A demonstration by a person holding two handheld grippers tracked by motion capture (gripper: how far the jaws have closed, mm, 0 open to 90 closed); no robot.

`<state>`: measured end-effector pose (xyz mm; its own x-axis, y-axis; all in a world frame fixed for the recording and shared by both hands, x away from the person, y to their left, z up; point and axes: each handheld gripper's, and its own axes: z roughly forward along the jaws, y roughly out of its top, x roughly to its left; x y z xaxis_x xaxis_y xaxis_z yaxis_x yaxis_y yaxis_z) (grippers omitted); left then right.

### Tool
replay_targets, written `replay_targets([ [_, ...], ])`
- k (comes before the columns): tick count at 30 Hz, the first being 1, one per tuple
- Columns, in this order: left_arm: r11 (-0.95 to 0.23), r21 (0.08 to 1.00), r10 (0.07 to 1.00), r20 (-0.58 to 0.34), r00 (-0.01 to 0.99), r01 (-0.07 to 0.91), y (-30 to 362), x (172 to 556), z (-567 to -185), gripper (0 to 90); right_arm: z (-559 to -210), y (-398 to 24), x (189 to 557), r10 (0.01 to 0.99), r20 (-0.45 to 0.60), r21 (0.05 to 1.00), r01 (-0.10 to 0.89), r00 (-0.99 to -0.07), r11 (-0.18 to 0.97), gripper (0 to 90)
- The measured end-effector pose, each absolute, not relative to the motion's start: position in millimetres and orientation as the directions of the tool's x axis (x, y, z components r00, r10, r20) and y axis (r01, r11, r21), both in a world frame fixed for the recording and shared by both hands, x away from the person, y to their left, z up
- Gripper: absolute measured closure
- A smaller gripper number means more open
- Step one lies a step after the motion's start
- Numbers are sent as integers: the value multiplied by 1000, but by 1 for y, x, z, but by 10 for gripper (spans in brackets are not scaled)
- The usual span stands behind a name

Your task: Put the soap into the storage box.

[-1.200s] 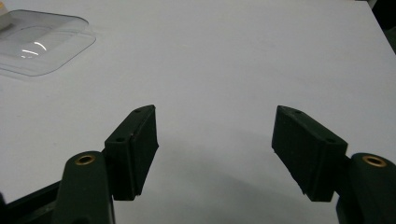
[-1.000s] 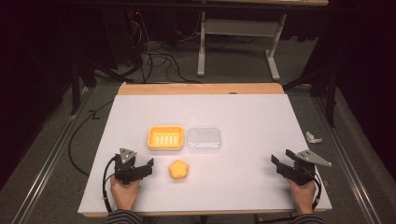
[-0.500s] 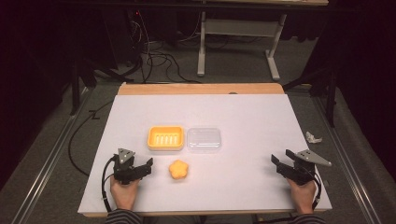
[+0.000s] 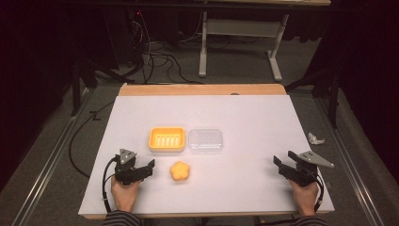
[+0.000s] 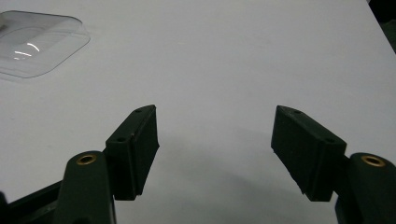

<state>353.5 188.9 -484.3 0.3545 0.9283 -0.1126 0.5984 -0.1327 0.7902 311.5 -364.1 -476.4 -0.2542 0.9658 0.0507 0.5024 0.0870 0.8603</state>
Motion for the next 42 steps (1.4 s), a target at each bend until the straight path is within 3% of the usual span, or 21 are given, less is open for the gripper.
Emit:
replay_targets([
  [16, -134, 805, 905, -138, 402, 578, 185, 344, -470, 222, -476, -364, 311, 965, 47, 864, 495, -257, 90, 321],
  [42, -255, 787, 834, -115, 539, 562, 158, 330, -454, 118, -476, -365, 311, 965, 45, 867, 490, -259, 91, 321],
])
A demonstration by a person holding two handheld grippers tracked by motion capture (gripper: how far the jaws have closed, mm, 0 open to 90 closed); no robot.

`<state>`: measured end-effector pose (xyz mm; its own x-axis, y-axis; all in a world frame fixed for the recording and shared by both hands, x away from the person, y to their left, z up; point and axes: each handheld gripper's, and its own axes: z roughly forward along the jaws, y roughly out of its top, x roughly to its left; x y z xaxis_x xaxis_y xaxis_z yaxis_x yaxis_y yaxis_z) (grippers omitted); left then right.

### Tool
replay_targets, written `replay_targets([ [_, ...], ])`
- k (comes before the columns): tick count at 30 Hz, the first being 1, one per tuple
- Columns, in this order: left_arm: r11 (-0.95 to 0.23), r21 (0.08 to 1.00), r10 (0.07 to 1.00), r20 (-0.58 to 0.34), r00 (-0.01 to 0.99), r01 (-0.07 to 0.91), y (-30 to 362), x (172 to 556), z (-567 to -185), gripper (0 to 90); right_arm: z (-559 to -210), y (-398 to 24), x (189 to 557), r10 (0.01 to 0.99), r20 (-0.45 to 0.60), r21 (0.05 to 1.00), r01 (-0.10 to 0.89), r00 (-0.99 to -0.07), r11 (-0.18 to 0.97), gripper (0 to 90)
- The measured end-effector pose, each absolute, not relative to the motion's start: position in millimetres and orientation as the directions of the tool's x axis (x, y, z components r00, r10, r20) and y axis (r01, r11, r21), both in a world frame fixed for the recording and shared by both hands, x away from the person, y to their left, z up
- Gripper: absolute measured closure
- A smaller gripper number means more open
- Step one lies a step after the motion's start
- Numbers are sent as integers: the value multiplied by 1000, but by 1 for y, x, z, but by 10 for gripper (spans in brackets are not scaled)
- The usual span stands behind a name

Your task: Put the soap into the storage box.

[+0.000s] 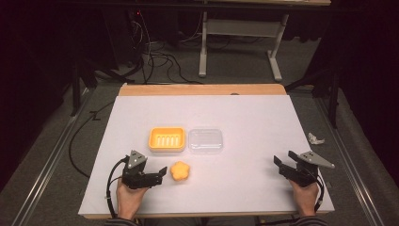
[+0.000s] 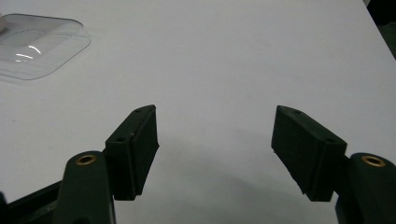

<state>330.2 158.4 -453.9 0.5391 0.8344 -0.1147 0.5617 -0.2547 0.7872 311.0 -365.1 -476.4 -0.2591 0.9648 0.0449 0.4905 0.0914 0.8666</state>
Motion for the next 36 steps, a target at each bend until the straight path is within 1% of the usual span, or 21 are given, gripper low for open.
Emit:
replay_targets([
  [6, -278, 789, 815, -107, 569, 547, 147, 326, -452, 113, -476, -365, 311, 965, 46, 866, 491, -259, 91, 321],
  [15, -314, 772, 791, -109, 602, 552, 134, 326, -454, 120, -476, -365, 311, 966, 49, 865, 494, -256, 87, 321],
  [24, -372, 757, 766, -77, 638, 537, 118, 326, -454, 128, -476, -365, 311, 966, 48, 863, 497, -254, 88, 321],
  [33, -384, 756, 760, -68, 647, 531, 110, 326, -455, 123, -476, -364, 311, 966, 49, 862, 498, -254, 88, 321],
  [36, -384, 751, 753, -82, 653, 537, 107, 326, -455, 121, -476, -365, 311, 966, 46, 863, 497, -255, 90, 321],
])
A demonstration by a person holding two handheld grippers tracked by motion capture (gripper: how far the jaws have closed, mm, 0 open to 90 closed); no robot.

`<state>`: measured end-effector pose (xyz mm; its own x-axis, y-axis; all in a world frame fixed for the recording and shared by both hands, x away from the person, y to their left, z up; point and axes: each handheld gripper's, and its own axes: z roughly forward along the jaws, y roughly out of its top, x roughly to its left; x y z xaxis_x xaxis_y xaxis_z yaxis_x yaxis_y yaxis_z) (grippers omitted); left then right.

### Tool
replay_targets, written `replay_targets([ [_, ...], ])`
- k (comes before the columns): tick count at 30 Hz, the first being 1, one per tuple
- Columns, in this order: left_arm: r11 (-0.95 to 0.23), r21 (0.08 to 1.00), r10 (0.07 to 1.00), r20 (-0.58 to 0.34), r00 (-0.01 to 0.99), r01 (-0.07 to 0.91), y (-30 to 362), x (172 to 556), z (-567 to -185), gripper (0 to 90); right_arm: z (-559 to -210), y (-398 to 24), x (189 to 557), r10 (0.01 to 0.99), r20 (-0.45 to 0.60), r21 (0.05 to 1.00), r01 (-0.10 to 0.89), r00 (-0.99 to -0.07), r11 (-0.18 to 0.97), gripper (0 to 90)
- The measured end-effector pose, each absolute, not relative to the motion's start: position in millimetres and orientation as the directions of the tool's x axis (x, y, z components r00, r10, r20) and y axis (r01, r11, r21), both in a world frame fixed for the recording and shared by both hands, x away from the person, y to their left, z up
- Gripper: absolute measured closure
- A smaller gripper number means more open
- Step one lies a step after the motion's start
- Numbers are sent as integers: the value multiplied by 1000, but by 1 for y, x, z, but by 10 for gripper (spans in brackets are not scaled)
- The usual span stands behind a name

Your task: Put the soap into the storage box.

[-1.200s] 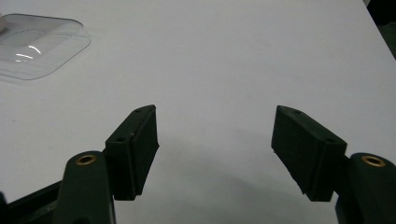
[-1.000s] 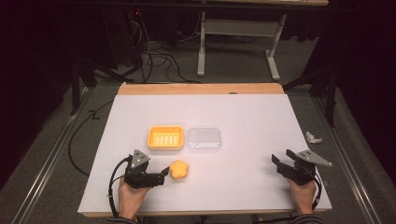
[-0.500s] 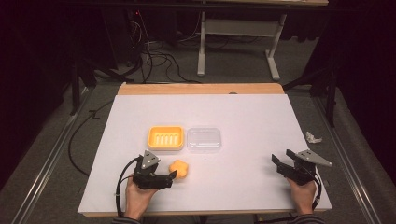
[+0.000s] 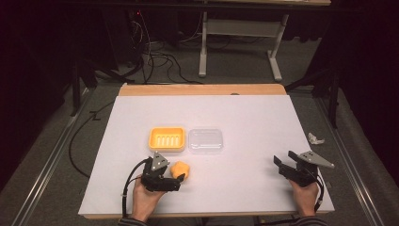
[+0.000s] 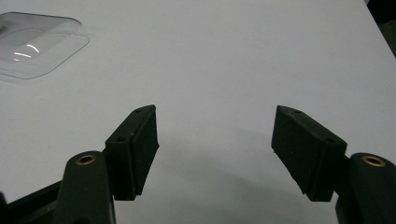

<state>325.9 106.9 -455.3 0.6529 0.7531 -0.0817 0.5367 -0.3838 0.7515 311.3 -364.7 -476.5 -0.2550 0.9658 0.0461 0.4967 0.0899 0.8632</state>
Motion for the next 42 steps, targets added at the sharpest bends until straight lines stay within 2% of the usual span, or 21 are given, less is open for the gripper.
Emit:
replay_targets([
  [13, -419, 732, 738, -69, 671, 537, 92, 329, -459, 113, -476, -365, 311, 966, 51, 864, 496, -253, 84, 321],
  [24, -474, 702, 734, -19, 679, 532, 78, 333, -469, 111, -476, -365, 311, 965, 50, 865, 494, -256, 86, 320],
  [42, -522, 678, 735, 50, 676, 518, 71, 333, -476, 212, -476, -364, 311, 966, 48, 863, 498, -254, 88, 320],
])
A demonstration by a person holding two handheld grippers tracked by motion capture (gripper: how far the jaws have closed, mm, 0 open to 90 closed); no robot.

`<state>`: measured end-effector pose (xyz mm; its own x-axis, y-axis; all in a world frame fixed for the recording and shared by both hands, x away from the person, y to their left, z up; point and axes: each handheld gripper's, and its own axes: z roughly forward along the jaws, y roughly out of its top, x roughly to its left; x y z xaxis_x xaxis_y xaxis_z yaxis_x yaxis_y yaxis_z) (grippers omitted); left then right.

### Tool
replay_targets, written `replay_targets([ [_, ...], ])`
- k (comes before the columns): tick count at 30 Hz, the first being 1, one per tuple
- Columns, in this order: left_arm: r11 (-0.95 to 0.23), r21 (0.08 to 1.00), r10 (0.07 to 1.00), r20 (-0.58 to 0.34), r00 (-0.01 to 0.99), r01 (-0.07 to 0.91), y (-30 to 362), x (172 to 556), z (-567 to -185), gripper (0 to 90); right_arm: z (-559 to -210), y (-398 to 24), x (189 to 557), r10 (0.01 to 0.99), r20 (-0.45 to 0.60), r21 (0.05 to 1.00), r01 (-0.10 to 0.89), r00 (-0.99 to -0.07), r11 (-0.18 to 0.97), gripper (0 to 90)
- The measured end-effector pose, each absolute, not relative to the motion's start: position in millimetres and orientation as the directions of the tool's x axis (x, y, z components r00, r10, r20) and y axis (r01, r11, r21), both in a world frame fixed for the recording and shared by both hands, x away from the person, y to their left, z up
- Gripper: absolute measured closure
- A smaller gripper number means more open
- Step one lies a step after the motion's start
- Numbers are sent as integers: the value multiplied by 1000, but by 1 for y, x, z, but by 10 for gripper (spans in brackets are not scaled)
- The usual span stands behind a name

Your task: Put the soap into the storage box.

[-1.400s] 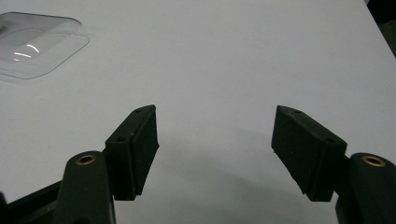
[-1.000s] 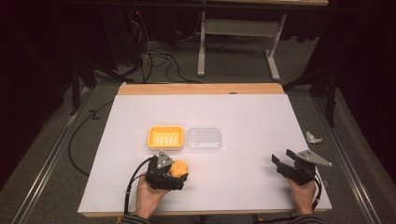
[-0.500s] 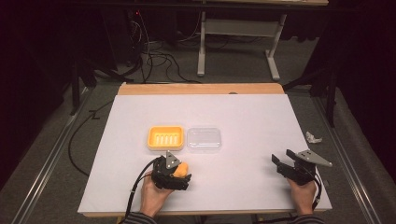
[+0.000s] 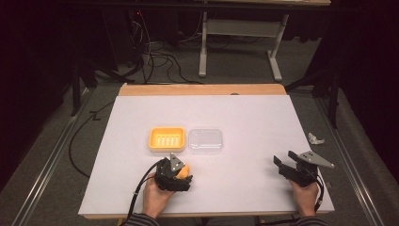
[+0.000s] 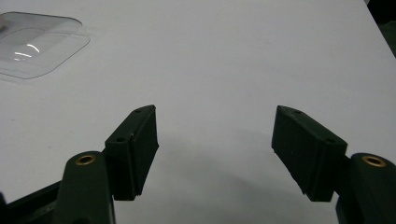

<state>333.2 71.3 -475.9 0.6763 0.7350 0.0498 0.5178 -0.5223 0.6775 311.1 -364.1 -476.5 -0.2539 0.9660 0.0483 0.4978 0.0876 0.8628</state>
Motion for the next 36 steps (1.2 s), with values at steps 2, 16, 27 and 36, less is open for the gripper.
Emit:
replay_targets([
  [2, -526, 672, 735, 52, 676, 520, 73, 334, -475, 257, -476, -365, 311, 966, 51, 863, 498, -254, 86, 320],
  [16, -495, 693, 744, 26, 668, 524, 72, 333, -473, 265, -477, -364, 312, 966, 44, 859, 503, -254, 93, 319],
  [27, -485, 712, 740, 26, 672, 507, 73, 332, -457, 266, -476, -364, 312, 965, 48, 861, 501, -256, 91, 317],
  [36, -487, 725, 731, 32, 682, 487, 75, 332, -445, 266, -477, -364, 312, 966, 42, 860, 501, -256, 96, 317],
])
